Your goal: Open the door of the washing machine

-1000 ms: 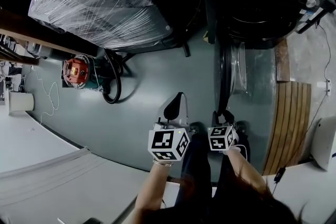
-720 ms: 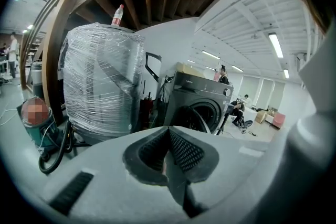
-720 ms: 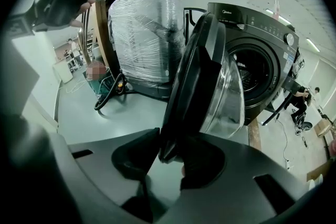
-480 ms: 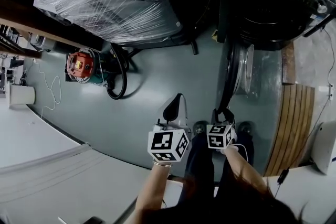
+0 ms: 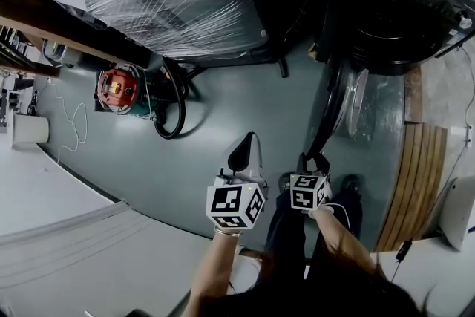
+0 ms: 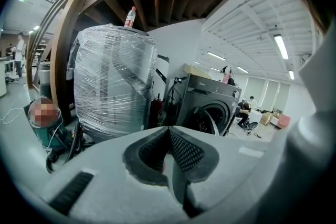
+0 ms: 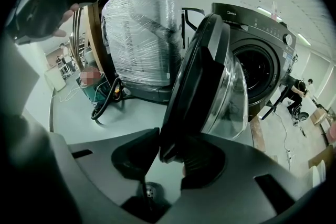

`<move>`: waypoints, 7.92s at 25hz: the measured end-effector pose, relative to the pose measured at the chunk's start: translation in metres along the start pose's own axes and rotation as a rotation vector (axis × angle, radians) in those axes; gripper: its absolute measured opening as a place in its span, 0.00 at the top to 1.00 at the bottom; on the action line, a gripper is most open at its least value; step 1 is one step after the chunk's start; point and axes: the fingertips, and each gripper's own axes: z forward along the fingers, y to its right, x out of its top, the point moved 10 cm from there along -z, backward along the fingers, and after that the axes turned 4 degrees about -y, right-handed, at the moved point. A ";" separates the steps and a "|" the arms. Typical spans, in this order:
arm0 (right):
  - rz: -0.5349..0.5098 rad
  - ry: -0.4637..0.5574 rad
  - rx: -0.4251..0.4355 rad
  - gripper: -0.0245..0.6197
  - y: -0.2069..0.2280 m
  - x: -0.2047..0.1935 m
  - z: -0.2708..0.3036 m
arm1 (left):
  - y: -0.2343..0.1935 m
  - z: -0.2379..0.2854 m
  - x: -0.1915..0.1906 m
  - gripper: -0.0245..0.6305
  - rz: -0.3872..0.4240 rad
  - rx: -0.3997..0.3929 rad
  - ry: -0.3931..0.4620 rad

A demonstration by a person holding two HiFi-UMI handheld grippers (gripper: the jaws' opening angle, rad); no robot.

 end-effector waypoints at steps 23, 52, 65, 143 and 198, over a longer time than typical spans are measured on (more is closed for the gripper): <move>0.053 0.004 0.025 0.78 -0.070 0.048 0.031 | -0.074 -0.013 0.000 0.94 -0.069 0.084 0.007; 0.064 0.027 0.048 0.78 -0.135 0.114 0.076 | -0.142 -0.021 -0.003 0.94 -0.124 0.171 0.013; 0.016 0.027 0.071 0.78 -0.151 0.141 0.094 | -0.165 -0.023 -0.005 0.94 -0.176 0.219 0.040; -0.224 0.147 0.111 0.96 -0.142 0.257 0.159 | -0.184 0.018 0.043 0.94 -0.212 0.349 0.062; -0.022 0.400 -0.070 0.96 0.146 0.187 -0.137 | 0.126 0.008 0.115 0.94 0.075 -0.059 0.057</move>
